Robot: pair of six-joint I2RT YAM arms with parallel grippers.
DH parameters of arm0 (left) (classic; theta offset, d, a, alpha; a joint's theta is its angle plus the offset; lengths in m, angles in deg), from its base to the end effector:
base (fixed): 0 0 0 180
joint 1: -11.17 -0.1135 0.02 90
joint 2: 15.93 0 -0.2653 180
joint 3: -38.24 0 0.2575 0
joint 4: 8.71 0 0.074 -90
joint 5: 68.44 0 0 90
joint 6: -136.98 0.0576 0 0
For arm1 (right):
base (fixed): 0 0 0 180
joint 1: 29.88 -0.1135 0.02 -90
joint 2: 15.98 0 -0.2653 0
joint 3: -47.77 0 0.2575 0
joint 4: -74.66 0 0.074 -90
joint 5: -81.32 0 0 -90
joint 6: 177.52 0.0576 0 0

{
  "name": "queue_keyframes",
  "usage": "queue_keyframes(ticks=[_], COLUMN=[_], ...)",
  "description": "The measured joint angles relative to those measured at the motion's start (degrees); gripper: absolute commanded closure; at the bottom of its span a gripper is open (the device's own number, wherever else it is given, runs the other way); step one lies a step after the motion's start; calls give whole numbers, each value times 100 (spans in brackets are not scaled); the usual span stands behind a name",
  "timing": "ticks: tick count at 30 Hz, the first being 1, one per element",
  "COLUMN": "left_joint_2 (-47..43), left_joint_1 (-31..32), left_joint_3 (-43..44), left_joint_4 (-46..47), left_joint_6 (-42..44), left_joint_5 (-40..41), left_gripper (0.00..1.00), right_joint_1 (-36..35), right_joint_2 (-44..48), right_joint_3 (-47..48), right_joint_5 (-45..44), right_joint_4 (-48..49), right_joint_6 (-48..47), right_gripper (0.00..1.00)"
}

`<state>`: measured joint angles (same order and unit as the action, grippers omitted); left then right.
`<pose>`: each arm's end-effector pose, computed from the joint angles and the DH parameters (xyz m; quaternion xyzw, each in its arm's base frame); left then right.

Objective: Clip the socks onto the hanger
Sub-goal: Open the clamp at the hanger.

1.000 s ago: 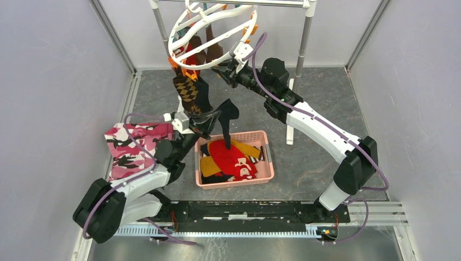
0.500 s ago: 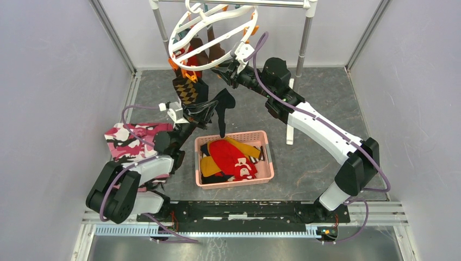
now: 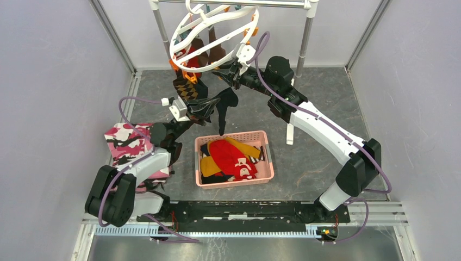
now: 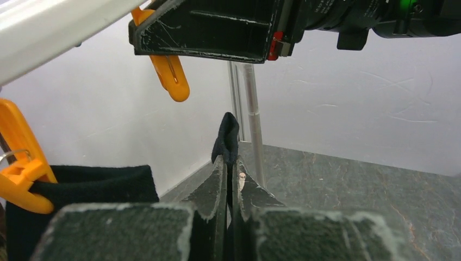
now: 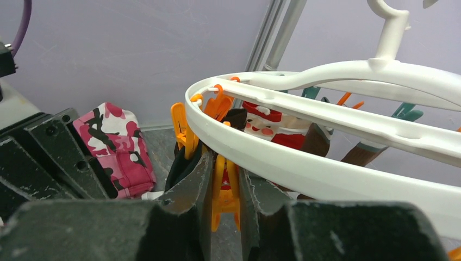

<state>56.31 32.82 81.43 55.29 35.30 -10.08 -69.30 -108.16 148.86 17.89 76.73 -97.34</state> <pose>0.2352 -0.1259 0.3116 0.2795 0.4219 -0.3654 0.7813 0.2986 0.2788 0.4424 -0.4191 0.4890 0.3332 0.6886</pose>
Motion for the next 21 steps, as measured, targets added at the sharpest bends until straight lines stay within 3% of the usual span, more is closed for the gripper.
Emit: queue_keyframes(ticks=[10,21], left_joint_2=[708,1279], left_joint_1=[-166,-170], left_joint_3=[173,549], left_joint_4=[651,734], left_joint_6=[-763,-1399], left_joint_5=[-146,-57], left_gripper=[98,98], right_joint_1=[50,55], right_joint_2=[33,35], right_joint_3=[0,0], right_joint_5=[260,343], right_joint_4=[-24,-26], right_joint_6=[11,55], right_gripper=[100,100])
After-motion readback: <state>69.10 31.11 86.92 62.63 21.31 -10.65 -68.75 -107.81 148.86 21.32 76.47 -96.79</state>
